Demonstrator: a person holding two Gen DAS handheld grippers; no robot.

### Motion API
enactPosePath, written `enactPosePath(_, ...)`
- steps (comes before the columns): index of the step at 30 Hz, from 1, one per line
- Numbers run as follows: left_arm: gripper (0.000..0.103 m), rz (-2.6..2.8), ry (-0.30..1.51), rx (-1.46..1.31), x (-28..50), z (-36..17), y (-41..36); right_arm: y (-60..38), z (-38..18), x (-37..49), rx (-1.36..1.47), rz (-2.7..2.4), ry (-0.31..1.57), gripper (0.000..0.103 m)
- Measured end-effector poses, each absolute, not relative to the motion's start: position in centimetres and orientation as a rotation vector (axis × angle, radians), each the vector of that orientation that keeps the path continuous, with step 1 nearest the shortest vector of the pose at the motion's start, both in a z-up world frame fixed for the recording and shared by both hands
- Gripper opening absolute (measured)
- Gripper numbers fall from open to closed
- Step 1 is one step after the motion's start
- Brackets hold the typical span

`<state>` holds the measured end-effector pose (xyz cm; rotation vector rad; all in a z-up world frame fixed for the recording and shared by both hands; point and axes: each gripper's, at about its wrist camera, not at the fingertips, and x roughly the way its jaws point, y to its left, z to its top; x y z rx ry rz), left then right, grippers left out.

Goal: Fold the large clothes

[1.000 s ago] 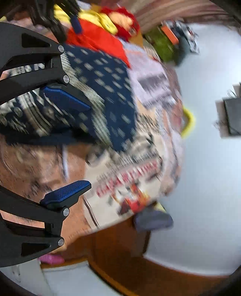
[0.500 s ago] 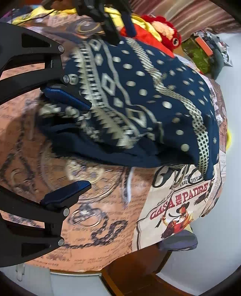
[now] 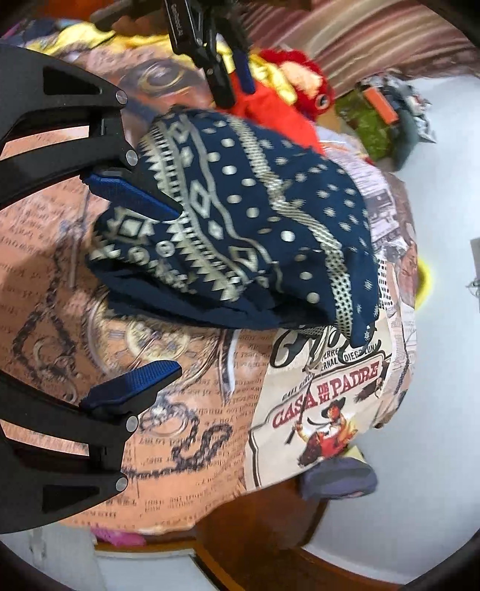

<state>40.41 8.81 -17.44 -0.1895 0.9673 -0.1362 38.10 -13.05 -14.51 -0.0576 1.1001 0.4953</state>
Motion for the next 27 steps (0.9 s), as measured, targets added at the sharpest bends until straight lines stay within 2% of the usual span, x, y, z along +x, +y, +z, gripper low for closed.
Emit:
enactPosePath(5,0.071,-0.242,1.061,-0.413,43.8,-20.5,10.6,-12.9,-17.5,41.0,0.068,0.536,1.198,0.075)
enactPosePath(8,0.085,-0.276,1.08,-0.523,45.1,-22.1,11.3,-12.8,-19.6,42.6,0.114,0.561,1.264,0.075)
enactPosePath(11,0.089,-0.311,1.092,-0.584,46.4,-23.7,11.5,-12.8,-21.3,43.9,0.192,0.607,1.322,0.076)
enactPosePath(18,0.097,-0.364,1.104,-0.747,48.8,-26.5,12.1,-12.3,-23.0,45.2,0.27,0.651,1.335,0.092)
enactPosePath(21,0.097,-0.37,1.099,-0.749,49.3,-26.7,11.7,-11.6,-22.9,45.4,0.278,0.664,1.311,0.093)
enactPosePath(23,0.096,-0.365,1.097,-0.751,49.4,-26.5,11.5,-11.3,-22.6,45.3,0.283,0.668,1.298,0.091)
enactPosePath(25,0.089,-0.358,1.091,-0.737,49.4,-26.0,11.4,-10.8,-21.8,45.1,0.296,0.695,1.279,0.072)
enactPosePath(26,0.083,-0.354,1.086,-0.724,49.3,-25.7,11.3,-10.7,-21.6,45.1,0.301,0.7,1.279,0.067)
enactPosePath(27,0.08,-0.351,1.081,-0.708,49.2,-25.3,11.2,-10.6,-21.3,45.0,0.313,0.713,1.281,0.055)
